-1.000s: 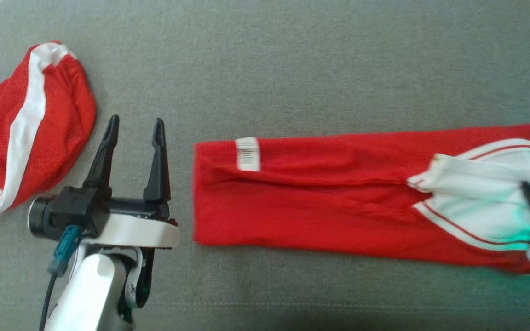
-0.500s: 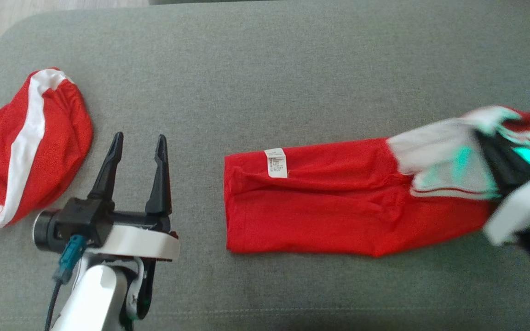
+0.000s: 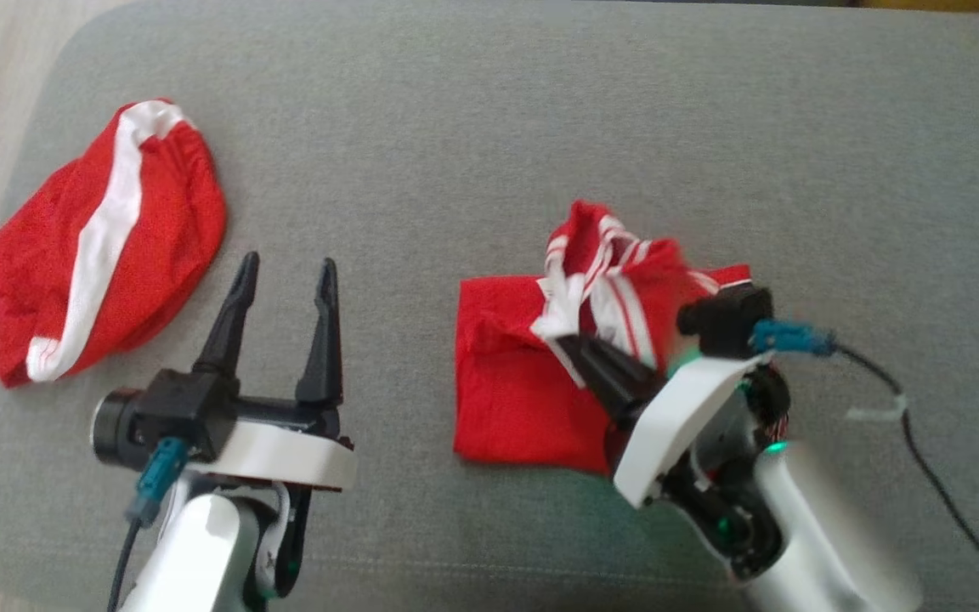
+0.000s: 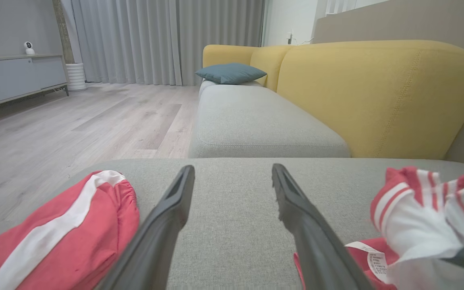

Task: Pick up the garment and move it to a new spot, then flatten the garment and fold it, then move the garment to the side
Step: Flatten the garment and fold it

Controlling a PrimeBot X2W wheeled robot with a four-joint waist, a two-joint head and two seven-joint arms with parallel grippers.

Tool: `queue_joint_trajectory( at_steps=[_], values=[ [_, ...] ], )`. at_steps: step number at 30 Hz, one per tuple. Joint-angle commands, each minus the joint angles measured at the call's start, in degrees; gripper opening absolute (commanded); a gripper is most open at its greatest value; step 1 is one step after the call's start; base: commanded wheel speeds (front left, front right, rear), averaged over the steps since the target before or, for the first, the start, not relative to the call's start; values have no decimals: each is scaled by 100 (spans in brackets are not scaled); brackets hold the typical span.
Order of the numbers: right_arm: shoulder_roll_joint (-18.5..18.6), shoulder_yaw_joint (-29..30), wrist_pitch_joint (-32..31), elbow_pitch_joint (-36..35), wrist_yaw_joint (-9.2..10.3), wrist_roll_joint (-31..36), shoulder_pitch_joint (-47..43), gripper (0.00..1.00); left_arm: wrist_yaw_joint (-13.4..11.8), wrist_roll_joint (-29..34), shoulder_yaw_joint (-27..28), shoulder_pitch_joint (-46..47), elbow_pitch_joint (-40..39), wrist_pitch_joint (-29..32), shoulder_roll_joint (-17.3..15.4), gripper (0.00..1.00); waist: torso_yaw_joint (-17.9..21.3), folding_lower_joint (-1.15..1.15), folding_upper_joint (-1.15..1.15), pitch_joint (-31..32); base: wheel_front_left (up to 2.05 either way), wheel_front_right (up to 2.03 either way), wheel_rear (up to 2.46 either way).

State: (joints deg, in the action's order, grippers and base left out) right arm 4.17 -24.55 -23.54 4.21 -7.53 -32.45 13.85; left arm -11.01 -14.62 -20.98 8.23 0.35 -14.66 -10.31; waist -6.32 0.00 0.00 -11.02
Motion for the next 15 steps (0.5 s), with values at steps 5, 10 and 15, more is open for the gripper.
queue_joint_trajectory(
  at_steps=[5, 10, 15],
  values=[
    [-126, -535, 849, 652, 4, -376, 396, 62, 29, 37, 172, 130, -117, -34, 4, 100, -132, 0, 0, -88, 0, 0, 0],
    [-127, -881, 1479, 903, 4, -582, 690, 100, 18, 55, 177, 144, -118, -34, 23, 100, -92, 0, 0, -153, 0, 0, 0],
    [-128, -1242, 2272, 666, 4, -469, 1048, 100, 12, 78, 214, 187, -113, -34, 17, 100, 0, 0, 0, -197, 0, 0, 0]
  ],
)
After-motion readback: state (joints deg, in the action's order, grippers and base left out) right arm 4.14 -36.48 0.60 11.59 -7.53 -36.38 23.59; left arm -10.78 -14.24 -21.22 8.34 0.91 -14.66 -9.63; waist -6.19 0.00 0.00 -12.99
